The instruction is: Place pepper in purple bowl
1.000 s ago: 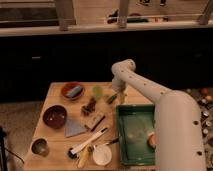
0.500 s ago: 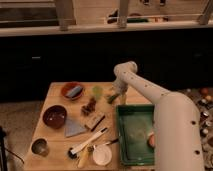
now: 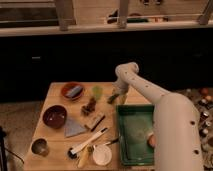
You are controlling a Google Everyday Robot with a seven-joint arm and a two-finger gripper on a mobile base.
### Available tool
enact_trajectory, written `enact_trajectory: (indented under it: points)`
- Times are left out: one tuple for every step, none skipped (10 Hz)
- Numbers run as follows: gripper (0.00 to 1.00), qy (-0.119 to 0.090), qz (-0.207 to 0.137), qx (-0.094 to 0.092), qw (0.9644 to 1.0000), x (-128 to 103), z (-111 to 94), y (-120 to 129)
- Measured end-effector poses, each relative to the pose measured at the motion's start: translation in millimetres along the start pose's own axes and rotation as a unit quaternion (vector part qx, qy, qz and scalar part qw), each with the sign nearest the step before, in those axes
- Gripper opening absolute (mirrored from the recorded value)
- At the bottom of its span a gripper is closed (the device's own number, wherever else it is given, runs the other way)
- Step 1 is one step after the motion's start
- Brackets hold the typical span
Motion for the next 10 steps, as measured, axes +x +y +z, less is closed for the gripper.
enact_trajectory:
  points:
    - [0.35,0.0,0.002,0.0,1.0,1.5,-0.2,1.6]
    - [0.23,-0.001,0.004,0.001,1.0,2.8,-0.8,3.4]
    - [0.14,-0.001,0.005,0.002,1.0,4.1,-1.7,4.0]
    - [0.06,-0.002,0.007,0.003,1.0,5.4,-2.3,5.0]
    - [0.0,-0.003,0.009,0.005,0.9999,6.7,-3.4,6.0]
    - [0.0,-0.003,0.011,0.007,0.9999,8.0,-5.0,6.7]
    - [0.0,-0.004,0.012,0.011,0.9999,8.7,-7.3,7.2]
    - [0.0,-0.005,0.012,0.016,0.9998,8.8,-12.4,8.2]
    - [0.0,-0.006,0.013,0.024,0.9996,8.9,-21.8,8.4]
    - [0.0,-0.008,0.013,0.034,0.9993,8.7,-33.9,8.6]
